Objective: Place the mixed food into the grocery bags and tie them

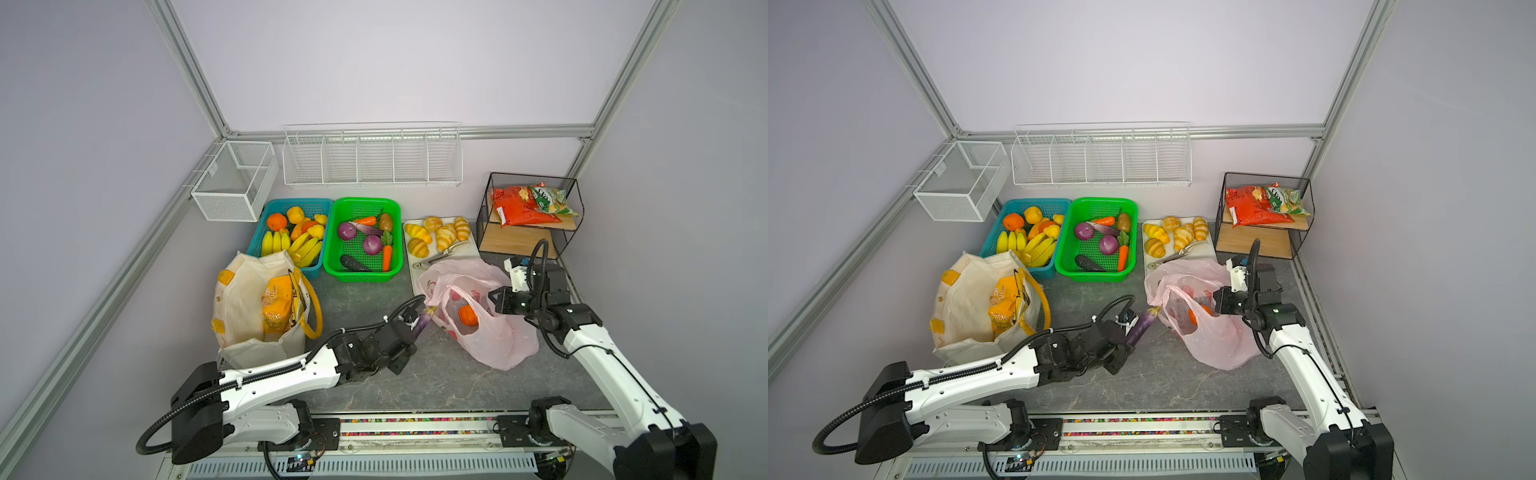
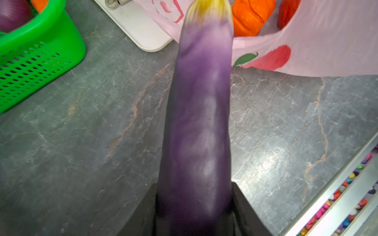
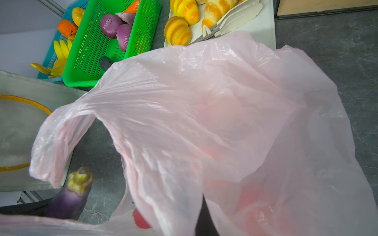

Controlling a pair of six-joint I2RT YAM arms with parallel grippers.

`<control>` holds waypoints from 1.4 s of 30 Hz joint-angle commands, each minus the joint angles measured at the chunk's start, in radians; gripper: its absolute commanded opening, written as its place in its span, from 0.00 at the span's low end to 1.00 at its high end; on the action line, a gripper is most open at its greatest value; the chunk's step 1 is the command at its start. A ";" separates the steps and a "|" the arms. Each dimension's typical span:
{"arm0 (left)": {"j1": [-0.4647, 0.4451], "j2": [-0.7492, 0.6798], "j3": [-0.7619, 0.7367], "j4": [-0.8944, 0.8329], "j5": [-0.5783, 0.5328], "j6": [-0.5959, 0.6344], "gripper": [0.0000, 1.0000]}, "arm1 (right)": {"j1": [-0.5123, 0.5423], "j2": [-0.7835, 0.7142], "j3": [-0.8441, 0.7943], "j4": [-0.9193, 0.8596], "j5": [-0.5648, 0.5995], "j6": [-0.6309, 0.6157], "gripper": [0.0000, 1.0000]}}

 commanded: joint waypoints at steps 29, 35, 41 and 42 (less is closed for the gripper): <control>0.024 0.655 0.598 0.162 -0.240 1.094 0.19 | -0.020 0.000 0.029 0.015 -0.066 0.043 0.06; 0.002 0.690 0.577 0.302 -0.202 1.311 0.22 | -0.024 0.029 0.037 0.033 -0.119 0.065 0.06; -0.002 0.710 0.588 0.377 -0.058 1.375 0.31 | -0.027 0.041 0.050 0.022 -0.136 0.059 0.06; -0.002 0.715 0.589 0.391 -0.042 1.379 0.34 | -0.028 0.041 0.050 0.023 -0.136 0.061 0.06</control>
